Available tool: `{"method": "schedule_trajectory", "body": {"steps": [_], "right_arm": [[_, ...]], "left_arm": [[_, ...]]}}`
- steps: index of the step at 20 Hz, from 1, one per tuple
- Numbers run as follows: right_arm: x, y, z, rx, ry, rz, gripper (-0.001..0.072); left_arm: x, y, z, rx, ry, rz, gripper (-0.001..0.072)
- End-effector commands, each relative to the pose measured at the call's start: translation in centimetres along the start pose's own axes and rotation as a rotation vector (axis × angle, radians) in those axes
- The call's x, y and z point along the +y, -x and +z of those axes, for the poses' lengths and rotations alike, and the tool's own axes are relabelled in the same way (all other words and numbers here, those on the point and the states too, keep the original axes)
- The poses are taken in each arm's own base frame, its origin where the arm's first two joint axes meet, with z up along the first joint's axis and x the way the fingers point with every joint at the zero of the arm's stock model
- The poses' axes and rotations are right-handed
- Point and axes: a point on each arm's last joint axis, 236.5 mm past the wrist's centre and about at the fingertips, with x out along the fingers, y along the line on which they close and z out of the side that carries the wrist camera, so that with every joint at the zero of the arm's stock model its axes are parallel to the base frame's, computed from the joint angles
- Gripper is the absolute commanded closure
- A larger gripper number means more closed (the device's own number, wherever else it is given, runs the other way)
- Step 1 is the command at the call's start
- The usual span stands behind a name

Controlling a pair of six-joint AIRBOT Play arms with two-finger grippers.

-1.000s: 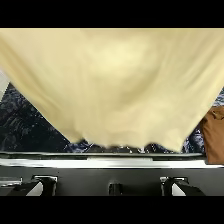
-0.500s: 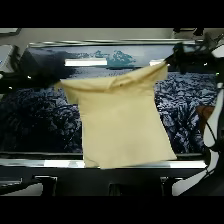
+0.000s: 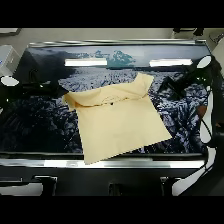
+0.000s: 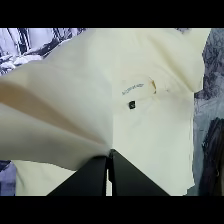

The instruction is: Fold the clothes and pants, and hang the long-sleeved shirts on hangers.

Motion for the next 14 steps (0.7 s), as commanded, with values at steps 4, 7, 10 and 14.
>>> {"method": "schedule_trajectory", "body": {"steps": [4, 7, 10, 14], "right_arm": [[-1.2, -8.0, -16.4, 0.290, 0.018, 0.010, 0.0018], [-0.7, -11.4, -22.2, 0.332, 0.013, 0.048, 0.0015], [-0.9, -13.5, -24.2, 0.347, -0.028, 0.033, 0.0015], [1.0, -15.0, -25.0, 0.331, -0.015, 0.058, 0.0004]], "left_arm": [[0.6, 0.2, 0.3, -0.004, -0.028, 0.001, 0.0685], [0.6, 0.2, 0.3, -0.004, -0.028, 0.001, 0.0685], [0.6, 0.2, 0.3, -0.004, -0.029, 0.001, 0.0685], [0.6, 0.2, 0.1, 0.004, -0.029, -0.001, 0.0685]]}}
